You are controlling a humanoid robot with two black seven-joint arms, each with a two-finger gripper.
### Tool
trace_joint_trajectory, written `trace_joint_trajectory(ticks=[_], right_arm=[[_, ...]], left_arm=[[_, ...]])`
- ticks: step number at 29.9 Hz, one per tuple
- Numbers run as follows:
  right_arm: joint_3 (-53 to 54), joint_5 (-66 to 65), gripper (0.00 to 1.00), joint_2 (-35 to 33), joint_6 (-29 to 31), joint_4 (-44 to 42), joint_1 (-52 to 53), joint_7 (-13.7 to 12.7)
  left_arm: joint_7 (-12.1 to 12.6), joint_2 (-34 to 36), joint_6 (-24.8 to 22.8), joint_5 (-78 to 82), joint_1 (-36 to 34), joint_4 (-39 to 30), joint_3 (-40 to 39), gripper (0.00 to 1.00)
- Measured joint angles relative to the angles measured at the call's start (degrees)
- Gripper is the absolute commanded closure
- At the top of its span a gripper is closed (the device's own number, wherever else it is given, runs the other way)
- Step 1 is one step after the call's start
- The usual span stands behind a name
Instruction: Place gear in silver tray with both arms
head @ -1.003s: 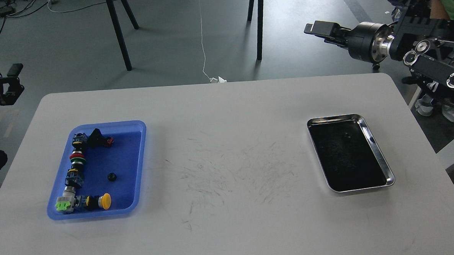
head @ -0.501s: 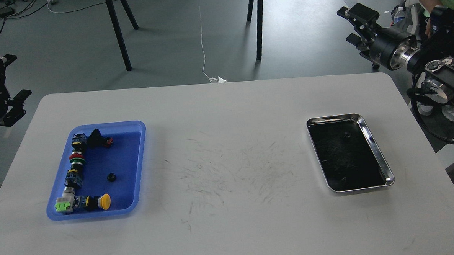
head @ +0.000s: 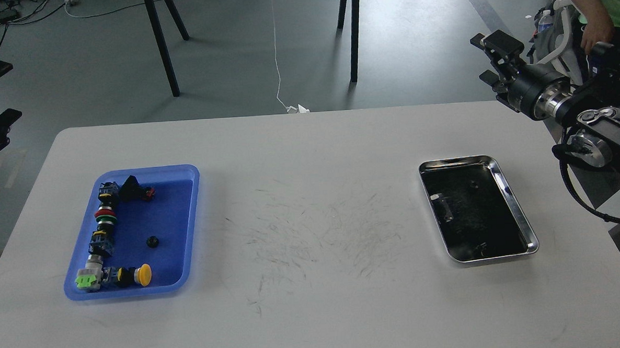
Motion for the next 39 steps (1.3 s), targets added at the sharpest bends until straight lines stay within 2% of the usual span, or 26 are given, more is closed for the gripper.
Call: trace_joint_trajectory(ticks=[2, 5, 10, 18, 22, 26, 32, 39], right_arm=[[0.1, 0.0, 0.06, -0.2, 0.1, 0.0, 0.0, 0.0], [0.3, 0.1, 0.06, -0.2, 0.2, 0.0, 0.0, 0.0], [0.8, 0.3, 0.06, -0.1, 0.1, -0.2, 0.0, 0.0], [1.4, 0.3, 0.06, 0.2, 0.1, -0.2, 0.0, 0.1], [1.6, 0.3, 0.06, 0.5, 0.0, -0.2, 0.0, 0.1], [2.1, 0.3, 0.06, 0.6, 0.0, -0.1, 0.0, 0.1], [2.3, 0.3, 0.06, 0.4, 0.1, -0.1, -0.5, 0.1], [2.3, 0.3, 0.06, 0.5, 0.0, -0.1, -0.9, 0.1]], left_arm=[[0.1, 0.5, 0.1, 0.2, 0.2, -1.0, 0.2, 0.02], [0.2, 3.2, 0.3, 2.6, 0.1, -6.0, 0.4, 0.02], [0.2, 7.1, 2.7, 15.7, -0.1, -14.3, 0.3, 0.02], [0.4, 8.7, 4.3, 37.9, 0.3, -22.8, 3.3, 0.02], [2.0, 9.5, 9.5, 44.9, 1.3, -29.8, 7.4, 0.02], [3.9, 10.7, 13.3, 46.8, 1.8, -31.7, 9.7, 0.02], [3.7, 8.6, 21.2, 47.7, 5.6, -34.2, 11.5, 0.02], [3.8, 6.3, 22.4, 57.3, 8.5, -34.1, 12.3, 0.02]])
